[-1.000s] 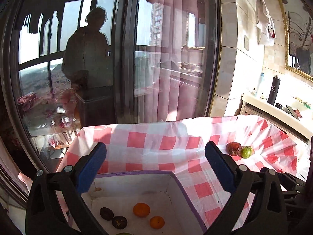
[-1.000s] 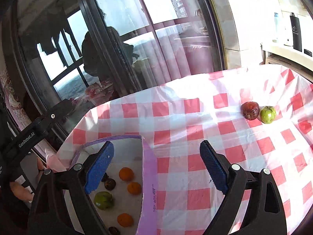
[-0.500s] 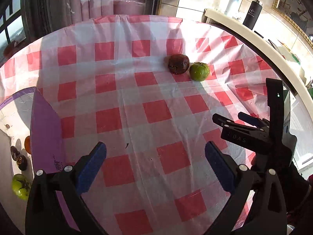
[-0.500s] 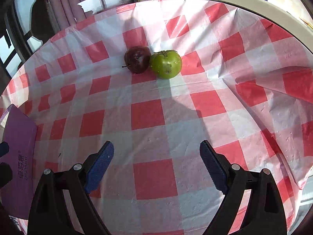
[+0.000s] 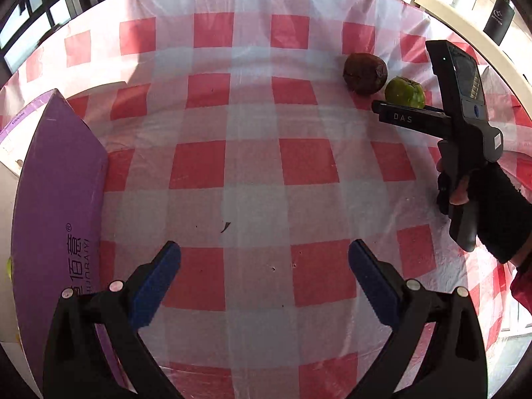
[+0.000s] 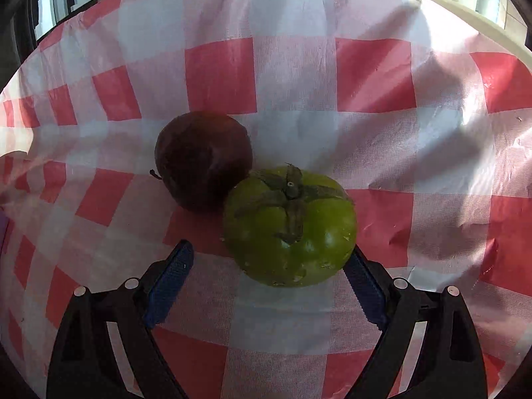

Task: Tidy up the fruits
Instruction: 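Grasp the red apple with the left gripper while the right gripper grasps the green apple, then carry the red apple and green apple over the box and lower them inside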

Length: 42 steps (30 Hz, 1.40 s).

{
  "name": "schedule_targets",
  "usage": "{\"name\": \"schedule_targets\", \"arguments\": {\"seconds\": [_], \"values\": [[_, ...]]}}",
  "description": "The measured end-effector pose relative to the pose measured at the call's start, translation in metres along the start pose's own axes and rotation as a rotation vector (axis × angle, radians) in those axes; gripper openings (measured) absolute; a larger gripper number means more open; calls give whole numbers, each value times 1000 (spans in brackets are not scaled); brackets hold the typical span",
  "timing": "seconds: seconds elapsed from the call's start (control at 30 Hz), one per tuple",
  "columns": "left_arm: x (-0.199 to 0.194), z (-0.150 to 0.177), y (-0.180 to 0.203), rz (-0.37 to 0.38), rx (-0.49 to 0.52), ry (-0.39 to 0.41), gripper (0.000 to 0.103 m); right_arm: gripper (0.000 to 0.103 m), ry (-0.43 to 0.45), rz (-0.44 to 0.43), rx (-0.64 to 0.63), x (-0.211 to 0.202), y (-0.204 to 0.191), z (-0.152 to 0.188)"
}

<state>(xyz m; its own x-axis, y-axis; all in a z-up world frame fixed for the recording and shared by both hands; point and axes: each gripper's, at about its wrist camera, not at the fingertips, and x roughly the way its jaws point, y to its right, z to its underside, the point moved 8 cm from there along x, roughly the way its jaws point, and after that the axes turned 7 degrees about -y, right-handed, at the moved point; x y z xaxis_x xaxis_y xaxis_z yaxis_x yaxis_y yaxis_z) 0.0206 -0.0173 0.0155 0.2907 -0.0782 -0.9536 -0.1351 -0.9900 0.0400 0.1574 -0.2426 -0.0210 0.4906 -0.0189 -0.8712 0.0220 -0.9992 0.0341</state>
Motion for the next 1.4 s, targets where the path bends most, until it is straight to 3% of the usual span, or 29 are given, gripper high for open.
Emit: {"name": "schedule_targets", "arguments": {"seconds": [0.13, 0.2, 0.27, 0.4, 0.53, 0.77, 0.97, 1.03, 1.07, 1.23, 1.33, 1.4], "values": [[6, -14, 1, -18, -16, 2, 101, 81, -1, -50, 0, 11, 4, -11], [11, -26, 4, -12, -31, 2, 101, 67, 23, -17, -15, 6, 8, -10], [17, -43, 11, 1, -46, 7, 101, 66, 23, -63, 27, 0, 15, -2], [32, -91, 41, 58, -51, 29, 101, 66, 18, -69, 142, -16, 42, 32], [52, -146, 81, 106, -36, 59, 101, 66, 16, -59, 176, -38, 57, 72], [86, -209, 149, 81, 149, 89, 101, 66, 37, -60, 181, -55, 63, 109], [109, -226, 168, 45, 234, 85, 99, 67, 45, -55, 179, -53, 60, 100], [115, -224, 171, 53, 255, 84, 78, 67, 48, -63, 184, -54, 60, 101], [116, -222, 172, 47, 269, 92, 73, 67, 47, -62, 183, -54, 61, 101], [114, -224, 175, 48, 275, 133, 73, 67, 45, -61, 183, -55, 61, 101], [113, -220, 172, 42, 278, 152, 64, 67, 45, -62, 183, -55, 61, 101], [111, -218, 170, 47, 272, 150, 64, 67, 45, -63, 181, -54, 60, 99]]}}
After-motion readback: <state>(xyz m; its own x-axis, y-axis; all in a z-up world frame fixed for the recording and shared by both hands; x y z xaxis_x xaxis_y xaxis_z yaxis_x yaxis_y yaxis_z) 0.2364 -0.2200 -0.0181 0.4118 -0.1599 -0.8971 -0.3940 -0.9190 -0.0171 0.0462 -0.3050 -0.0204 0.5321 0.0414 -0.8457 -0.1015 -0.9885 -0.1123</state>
